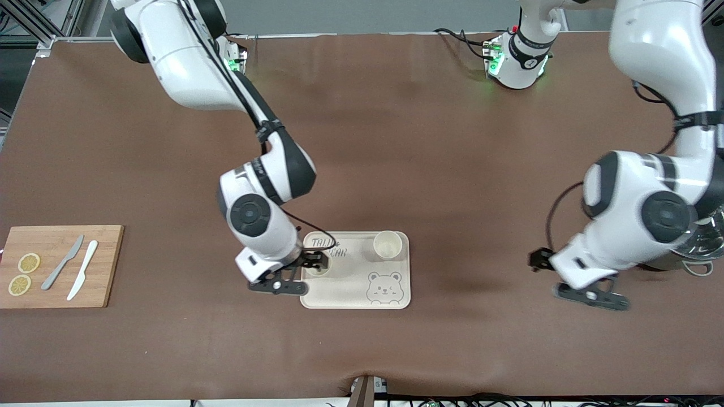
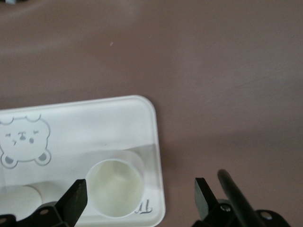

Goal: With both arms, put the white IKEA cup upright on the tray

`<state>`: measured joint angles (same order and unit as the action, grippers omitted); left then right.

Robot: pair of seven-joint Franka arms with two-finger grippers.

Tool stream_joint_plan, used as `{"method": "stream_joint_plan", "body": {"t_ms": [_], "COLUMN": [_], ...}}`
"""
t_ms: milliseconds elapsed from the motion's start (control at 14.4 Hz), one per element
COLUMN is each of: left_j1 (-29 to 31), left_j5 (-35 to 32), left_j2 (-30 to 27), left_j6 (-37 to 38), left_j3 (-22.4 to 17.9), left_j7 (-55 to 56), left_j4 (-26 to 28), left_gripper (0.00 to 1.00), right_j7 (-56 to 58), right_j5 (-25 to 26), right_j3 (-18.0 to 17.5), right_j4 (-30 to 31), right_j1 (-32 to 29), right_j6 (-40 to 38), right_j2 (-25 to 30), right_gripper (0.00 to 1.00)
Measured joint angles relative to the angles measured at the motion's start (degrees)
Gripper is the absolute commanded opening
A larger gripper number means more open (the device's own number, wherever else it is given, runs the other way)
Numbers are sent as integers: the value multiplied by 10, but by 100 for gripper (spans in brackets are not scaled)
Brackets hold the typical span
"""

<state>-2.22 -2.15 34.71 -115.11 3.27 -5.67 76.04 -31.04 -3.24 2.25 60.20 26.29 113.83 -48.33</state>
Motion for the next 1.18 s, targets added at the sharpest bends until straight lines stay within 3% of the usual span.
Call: {"method": "stream_joint_plan", "body": {"t_ms": [278, 487, 975, 1184], "left_j1": [19, 17, 18, 13], "left_j5": [55, 61, 59, 31], "left_j2": [-1, -42, -211, -259], "left_j6": [-5, 19, 202, 290], "left_j3": [2, 2, 2, 4], "left_j7": [7, 16, 53, 34], "left_j4": [-4, -11, -13, -11], "left_gripper": [100, 100, 100, 100], "right_j7": [4, 4, 10, 74], "right_j5": [0, 1, 1, 1], "right_j3": [1, 3, 3, 4], "right_j4": [-4, -5, -5, -5], "right_j1": [-57, -92, -194, -229], "right_j6": [-34, -52, -122, -162], "right_j2": [40, 72, 136, 160], "right_gripper": [100, 100, 100, 100]}}
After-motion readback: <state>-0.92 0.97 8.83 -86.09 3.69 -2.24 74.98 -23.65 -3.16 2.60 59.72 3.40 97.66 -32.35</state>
